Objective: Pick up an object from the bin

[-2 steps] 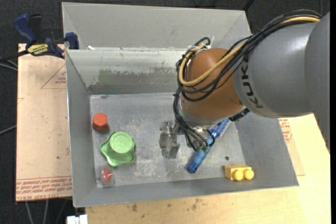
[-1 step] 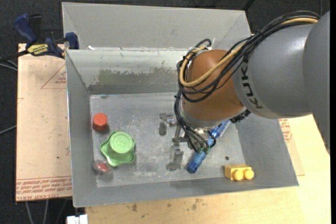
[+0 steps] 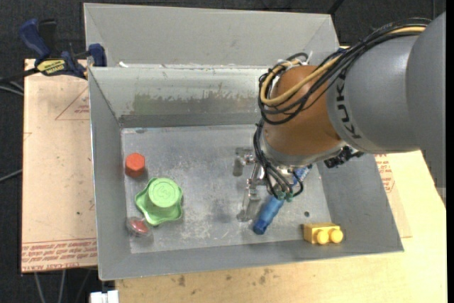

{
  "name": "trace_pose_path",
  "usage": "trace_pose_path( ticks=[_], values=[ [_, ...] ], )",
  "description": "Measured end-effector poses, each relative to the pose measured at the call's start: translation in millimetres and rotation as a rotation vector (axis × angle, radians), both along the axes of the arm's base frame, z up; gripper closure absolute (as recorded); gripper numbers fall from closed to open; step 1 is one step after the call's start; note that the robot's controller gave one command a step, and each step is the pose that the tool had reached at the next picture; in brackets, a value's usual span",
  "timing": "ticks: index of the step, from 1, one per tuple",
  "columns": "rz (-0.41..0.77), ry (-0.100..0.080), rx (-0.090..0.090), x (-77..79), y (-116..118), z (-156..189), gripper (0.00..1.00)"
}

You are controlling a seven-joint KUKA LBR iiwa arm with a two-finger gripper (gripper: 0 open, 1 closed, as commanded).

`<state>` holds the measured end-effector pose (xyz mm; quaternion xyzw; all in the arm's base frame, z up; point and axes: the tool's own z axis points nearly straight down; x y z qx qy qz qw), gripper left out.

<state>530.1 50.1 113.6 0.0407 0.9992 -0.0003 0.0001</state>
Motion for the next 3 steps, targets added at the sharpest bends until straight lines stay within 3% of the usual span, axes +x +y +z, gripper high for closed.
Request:
trace_pose_path(
  ticks=[1,2,3],
  values=[
    [-0.069,-0.004,0.002,50.4,3,-28,0.0],
    [0.229,-0.005,0.001,45.9,4,14,0.0],
    [0.605,-0.004,0.001,64.5,3,16,0.0]
  ],
)
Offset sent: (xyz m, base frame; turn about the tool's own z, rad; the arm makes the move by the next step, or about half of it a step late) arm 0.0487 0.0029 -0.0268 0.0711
